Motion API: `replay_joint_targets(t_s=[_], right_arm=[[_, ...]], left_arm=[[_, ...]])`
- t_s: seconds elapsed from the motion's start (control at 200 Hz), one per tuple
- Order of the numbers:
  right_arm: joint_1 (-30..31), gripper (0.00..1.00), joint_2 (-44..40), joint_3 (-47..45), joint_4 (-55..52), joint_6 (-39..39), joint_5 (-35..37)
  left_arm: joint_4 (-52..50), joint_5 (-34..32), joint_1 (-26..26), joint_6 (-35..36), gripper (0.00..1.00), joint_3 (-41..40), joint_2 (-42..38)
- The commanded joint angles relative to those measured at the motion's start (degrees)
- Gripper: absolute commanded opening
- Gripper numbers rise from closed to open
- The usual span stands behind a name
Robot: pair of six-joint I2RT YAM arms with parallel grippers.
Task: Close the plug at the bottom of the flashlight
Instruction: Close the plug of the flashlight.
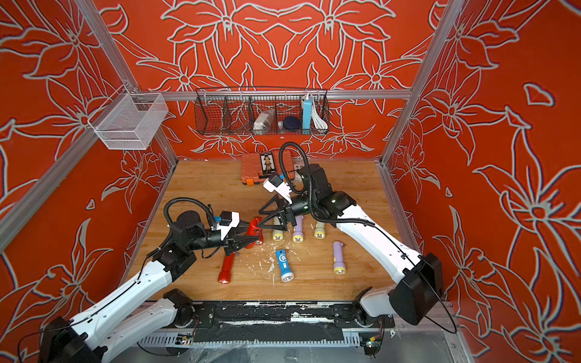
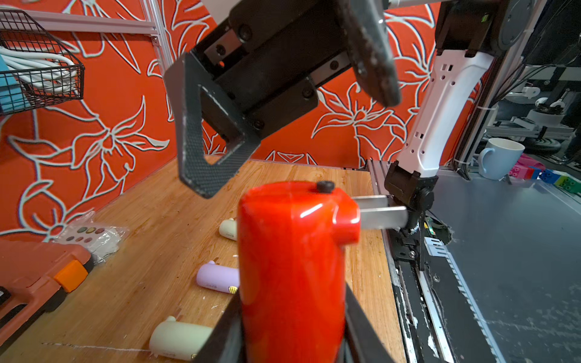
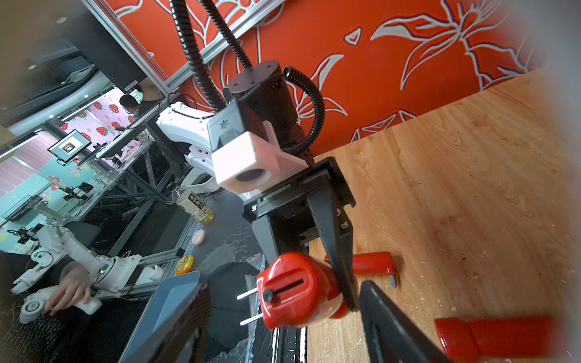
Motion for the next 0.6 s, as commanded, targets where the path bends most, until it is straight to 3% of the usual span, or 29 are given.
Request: replay_joint_targets(t_s=[0.0, 0.3, 0.596], right_arm=[[0.7, 0.73, 1.5, 1.5, -1.2, -2.8, -1.1], [1.9, 0.68, 2.9, 1.8, -2.0, -2.9, 0.1], [2.3, 0.50, 2.9, 1.0, -1.7, -2.7, 0.6]], left_arm=[[2.3, 2.1, -0.3, 1.0, 0.00, 0.4, -0.4], [2.4, 3.4, -0.6, 0.6, 0.00, 0.5, -0.5], [2.5, 3.6, -0.6, 0.4, 0.00, 0.6, -1.0]])
